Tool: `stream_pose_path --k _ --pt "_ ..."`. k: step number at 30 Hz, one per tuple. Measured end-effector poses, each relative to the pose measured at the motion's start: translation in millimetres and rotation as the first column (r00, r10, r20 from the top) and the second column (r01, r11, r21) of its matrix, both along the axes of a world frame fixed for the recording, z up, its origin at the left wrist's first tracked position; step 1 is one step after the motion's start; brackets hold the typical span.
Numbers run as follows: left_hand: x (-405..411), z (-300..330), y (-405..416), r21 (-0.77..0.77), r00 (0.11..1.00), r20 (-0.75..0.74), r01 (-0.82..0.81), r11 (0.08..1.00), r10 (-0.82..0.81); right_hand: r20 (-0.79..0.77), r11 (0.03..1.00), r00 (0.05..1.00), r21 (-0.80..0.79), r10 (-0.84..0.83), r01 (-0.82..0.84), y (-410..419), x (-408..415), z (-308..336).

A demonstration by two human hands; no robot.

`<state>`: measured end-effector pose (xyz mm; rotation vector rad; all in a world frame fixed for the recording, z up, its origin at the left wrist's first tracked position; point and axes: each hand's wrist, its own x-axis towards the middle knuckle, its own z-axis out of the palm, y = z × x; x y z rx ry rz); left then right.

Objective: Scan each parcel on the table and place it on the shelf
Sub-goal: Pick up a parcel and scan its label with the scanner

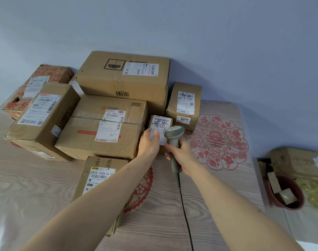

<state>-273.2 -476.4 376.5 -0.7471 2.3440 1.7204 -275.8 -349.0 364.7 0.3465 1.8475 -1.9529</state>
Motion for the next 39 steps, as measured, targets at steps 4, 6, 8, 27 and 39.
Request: stream_pose_path --k 4,6,8,27,39 --pt "-0.2 7.0 2.1 -0.012 0.999 0.033 0.019 1.000 -0.019 0.037 1.000 0.999 -0.009 -0.004 0.004 7.0 -0.5 -0.2" --pt "0.5 4.0 5.0 -0.030 0.998 0.064 0.029 0.999 -0.027 0.049 1.000 0.999 0.005 -0.010 0.009 13.6 2.0 0.3" --pt "5.2 2.9 10.7 -0.054 0.994 0.102 0.038 0.998 -0.032 0.059 1.000 0.998 0.013 -0.023 0.023 22.4 6.6 1.9" --pt "72.7 -2.2 62.9 -0.023 0.997 0.080 -0.008 1.000 0.009 0.130 0.996 0.989 0.058 -0.071 0.064 105.1 73.8 13.9" --pt "65.4 -15.4 58.5 0.096 0.978 0.139 -0.172 0.980 0.157 -0.015 0.954 0.997 0.291 -0.072 0.073 77.4 83.8 32.9"
